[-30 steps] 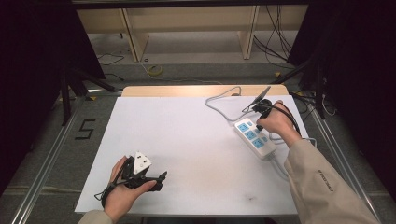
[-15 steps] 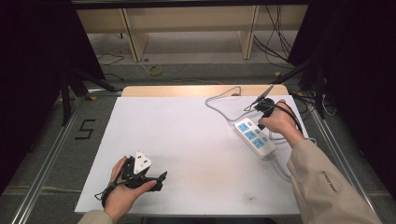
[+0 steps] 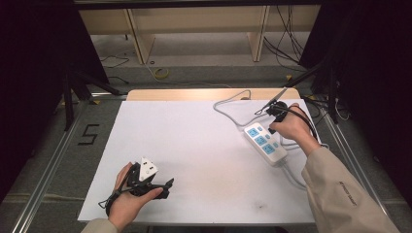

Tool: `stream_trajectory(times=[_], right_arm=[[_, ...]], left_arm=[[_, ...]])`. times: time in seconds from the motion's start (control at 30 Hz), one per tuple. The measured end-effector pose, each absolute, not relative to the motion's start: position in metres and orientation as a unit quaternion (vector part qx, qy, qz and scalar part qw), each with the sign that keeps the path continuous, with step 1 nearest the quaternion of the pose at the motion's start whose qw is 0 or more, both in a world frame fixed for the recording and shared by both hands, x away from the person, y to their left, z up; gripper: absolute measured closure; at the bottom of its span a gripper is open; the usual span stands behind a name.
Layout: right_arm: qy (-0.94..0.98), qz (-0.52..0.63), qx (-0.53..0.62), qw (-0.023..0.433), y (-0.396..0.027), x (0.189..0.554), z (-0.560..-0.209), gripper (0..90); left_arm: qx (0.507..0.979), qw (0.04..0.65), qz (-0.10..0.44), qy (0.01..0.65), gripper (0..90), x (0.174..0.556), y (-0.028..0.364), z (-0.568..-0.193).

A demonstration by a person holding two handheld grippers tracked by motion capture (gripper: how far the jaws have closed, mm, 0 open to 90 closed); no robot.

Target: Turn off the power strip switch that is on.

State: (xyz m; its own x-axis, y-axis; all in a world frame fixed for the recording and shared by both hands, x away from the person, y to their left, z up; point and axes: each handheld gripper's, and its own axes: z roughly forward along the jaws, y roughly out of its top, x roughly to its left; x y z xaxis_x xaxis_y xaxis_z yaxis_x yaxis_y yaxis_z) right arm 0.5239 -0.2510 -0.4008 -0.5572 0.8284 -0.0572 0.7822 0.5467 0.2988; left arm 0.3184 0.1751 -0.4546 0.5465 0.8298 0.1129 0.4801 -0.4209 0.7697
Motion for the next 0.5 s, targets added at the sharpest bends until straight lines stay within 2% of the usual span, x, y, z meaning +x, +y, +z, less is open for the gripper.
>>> stream_trajectory(times=[0.5], right_arm=[[0.870, 0.144, 0.459, 0.106, -0.257, 0.512, -0.395, 90.0]], left_arm=[[0.806, 0.351, 0.249, 0.406, 9.0, 0.318, 0.175, -0.455]])
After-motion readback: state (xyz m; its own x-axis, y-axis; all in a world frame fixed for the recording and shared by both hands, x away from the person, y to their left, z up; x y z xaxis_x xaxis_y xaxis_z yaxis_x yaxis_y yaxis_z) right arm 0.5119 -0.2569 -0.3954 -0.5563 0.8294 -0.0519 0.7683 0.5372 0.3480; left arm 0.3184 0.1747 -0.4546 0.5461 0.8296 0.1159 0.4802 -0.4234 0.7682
